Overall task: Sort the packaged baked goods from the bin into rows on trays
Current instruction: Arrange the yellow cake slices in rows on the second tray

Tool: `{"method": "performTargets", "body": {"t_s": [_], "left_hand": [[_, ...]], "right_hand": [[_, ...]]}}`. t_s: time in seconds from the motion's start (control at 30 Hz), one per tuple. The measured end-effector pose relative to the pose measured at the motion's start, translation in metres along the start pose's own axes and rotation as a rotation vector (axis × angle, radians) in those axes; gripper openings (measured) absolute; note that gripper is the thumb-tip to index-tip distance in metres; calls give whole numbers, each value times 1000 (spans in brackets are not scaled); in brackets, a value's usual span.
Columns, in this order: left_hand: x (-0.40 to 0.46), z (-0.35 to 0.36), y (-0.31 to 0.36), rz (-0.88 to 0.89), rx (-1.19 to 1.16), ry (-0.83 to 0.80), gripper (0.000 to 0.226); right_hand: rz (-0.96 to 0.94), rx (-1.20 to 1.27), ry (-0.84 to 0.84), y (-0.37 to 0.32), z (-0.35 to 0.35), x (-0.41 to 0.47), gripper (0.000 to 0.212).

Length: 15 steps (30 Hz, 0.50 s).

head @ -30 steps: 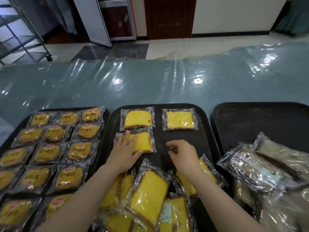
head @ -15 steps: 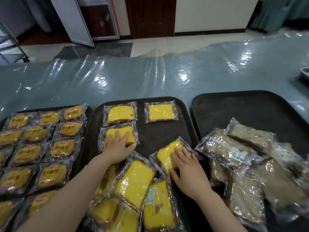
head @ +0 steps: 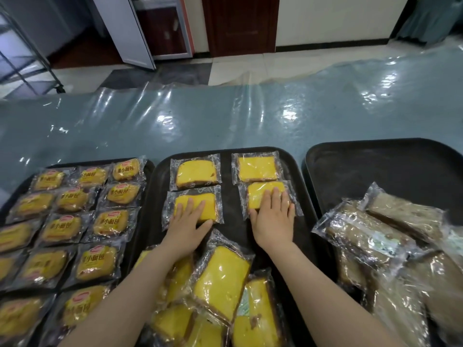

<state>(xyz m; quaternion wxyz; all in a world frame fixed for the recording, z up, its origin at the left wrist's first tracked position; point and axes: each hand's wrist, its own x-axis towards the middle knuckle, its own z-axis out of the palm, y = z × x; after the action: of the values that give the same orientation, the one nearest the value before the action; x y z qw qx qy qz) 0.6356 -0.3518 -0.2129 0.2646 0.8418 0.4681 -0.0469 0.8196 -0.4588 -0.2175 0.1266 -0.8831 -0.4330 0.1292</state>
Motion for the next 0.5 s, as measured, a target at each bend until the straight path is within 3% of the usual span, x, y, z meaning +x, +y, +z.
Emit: {"method": "performTargets", "body": {"t_s": [0.17,0.27,0.33,0.4,0.5], "left_hand": [[-21,-7,8,57,-206,109,59],[-37,-19,12,57,-265,250,55],[-54,-26,6,10,-278,269,54],[-75,-29,-5,-48,-290,221,56],[-105,-29,-27,-139,-277,137,61]], "right_hand": [[-43,-38,69,7,-2,-23,81],[-140,124,122,8,-9,-36,64],[-167,349,-65,3,-15,-46,50],[-212,373,-298,-5,-16,-60,48],[-175,398,-382,-10,-10,-71,36]]}}
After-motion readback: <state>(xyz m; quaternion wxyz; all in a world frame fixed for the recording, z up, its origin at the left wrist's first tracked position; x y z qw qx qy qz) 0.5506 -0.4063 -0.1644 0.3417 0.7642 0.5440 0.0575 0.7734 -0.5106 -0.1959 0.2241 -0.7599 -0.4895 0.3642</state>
